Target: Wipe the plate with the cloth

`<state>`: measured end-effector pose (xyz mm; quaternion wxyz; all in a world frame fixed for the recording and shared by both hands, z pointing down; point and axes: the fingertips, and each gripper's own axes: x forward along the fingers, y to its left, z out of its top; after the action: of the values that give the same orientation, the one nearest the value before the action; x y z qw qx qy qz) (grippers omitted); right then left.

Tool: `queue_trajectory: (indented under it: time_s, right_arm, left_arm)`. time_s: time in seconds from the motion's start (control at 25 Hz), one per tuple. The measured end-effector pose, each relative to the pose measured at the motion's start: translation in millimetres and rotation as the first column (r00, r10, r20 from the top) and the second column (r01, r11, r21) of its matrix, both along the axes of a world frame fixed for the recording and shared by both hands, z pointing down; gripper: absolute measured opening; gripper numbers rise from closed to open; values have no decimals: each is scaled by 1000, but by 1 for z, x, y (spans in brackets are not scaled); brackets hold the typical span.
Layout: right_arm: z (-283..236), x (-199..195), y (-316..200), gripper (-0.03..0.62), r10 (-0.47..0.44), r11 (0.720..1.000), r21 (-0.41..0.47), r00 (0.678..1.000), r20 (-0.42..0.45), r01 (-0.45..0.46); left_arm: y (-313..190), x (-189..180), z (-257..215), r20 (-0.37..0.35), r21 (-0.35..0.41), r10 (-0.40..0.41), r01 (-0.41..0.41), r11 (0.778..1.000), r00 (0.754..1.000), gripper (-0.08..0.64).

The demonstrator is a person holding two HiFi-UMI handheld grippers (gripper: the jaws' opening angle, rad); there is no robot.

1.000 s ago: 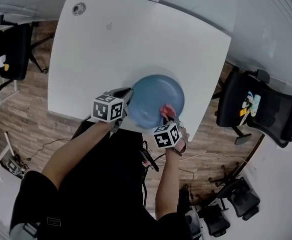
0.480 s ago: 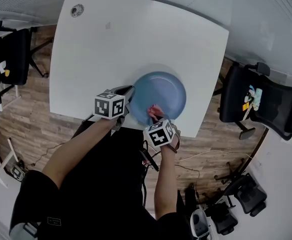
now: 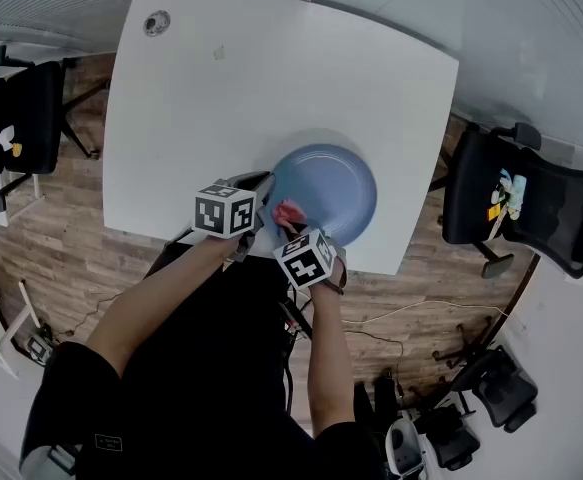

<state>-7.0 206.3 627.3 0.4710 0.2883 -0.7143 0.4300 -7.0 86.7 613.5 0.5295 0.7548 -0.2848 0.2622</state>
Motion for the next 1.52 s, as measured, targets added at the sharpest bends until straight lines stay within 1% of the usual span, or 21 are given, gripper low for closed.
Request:
queue_trajectory:
  time_s: [0.16, 0.44, 0.6, 0.76, 0.92, 1.12, 1.52]
  right_arm:
    - [2, -12, -7, 21, -101, 991, 87, 994, -37, 104]
    - [6, -14, -10, 21, -172, 979, 103, 983, -58, 177]
    - [6, -6, -16, 20, -179, 977, 109, 983, -45, 183]
    - [6, 6, -27, 20, -185, 976, 108, 982, -44, 188]
    - [5, 8, -30, 20, -225, 970, 94, 974, -24, 226]
    - [5, 6, -31, 20, -272, 958, 92, 962, -23, 273]
    - [4, 17, -74, 20, -273, 953, 127, 961, -34, 275]
  left_arm:
    - [0, -1, 1, 3, 7, 19, -19, 1000, 1000, 25]
    - [0, 1, -2, 28, 54, 76, -78, 995, 997, 20]
    - [0, 2, -3, 40, 71, 93, -95, 993, 995, 18]
    - [-4, 2, -6, 52, 81, 83, -87, 993, 995, 20]
    - [-7, 3, -5, 60, 73, 67, -72, 995, 996, 21]
    - [-7, 3, -2, 80, 68, 69, -75, 995, 994, 22]
    - [-9, 7, 2, 108, 49, 85, -91, 995, 991, 28]
